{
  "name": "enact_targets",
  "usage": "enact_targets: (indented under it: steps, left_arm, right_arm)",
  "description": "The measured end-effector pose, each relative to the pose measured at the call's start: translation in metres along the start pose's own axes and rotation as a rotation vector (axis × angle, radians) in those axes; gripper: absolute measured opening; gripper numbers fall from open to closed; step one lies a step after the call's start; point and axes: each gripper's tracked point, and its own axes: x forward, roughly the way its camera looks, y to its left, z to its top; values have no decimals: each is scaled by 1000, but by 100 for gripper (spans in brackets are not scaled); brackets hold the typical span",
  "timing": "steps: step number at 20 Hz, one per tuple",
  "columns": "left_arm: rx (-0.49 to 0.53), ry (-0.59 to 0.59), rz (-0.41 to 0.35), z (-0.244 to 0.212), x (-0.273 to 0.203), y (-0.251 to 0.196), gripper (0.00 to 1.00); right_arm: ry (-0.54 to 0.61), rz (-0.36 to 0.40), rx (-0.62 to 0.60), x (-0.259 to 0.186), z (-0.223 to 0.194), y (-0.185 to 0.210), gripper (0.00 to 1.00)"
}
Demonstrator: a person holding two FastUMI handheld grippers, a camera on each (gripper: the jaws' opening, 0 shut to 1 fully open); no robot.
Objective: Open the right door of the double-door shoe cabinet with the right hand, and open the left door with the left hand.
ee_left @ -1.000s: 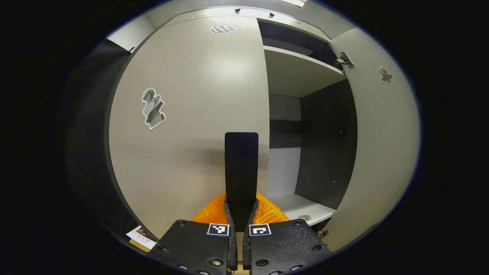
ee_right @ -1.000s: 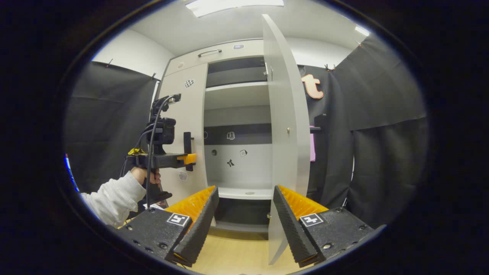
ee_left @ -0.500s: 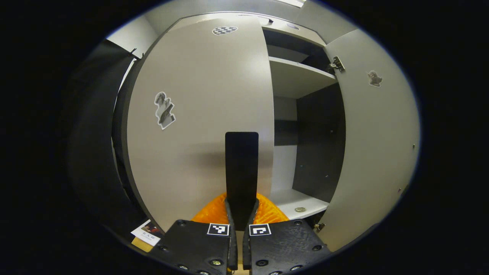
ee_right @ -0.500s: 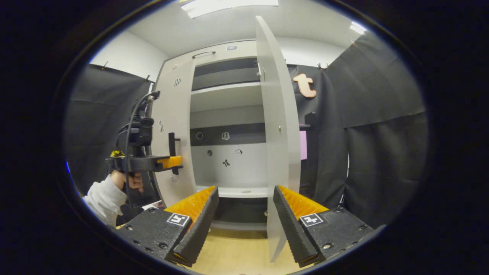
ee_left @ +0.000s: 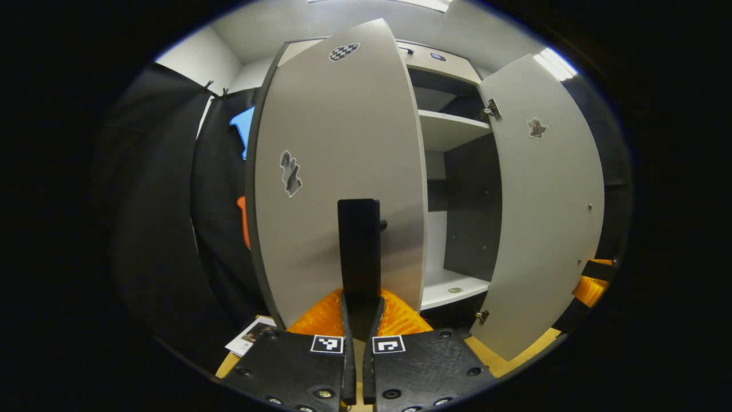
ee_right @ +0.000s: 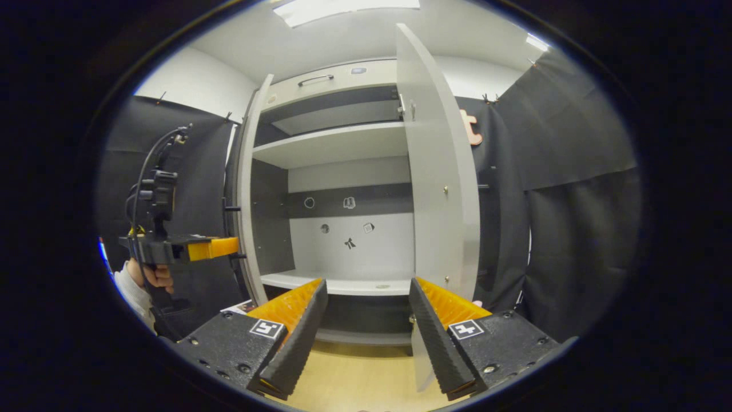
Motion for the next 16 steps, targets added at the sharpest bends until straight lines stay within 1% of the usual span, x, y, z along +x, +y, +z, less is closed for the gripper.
enact_targets:
  steps: [7, 12, 16]
  left_arm:
    - [21, -9, 77, -3, -37, 49, 3]
    - [6, 3, 98, -6, -49, 76, 3]
    - [60, -21, 141, -4, -56, 103, 3]
  right_arm:
    - [0, 1, 9, 12, -4, 8, 90]
    - [-6, -11, -14, 21, 0, 11, 90]
    - [-2, -8, -12, 25, -3, 17, 90]
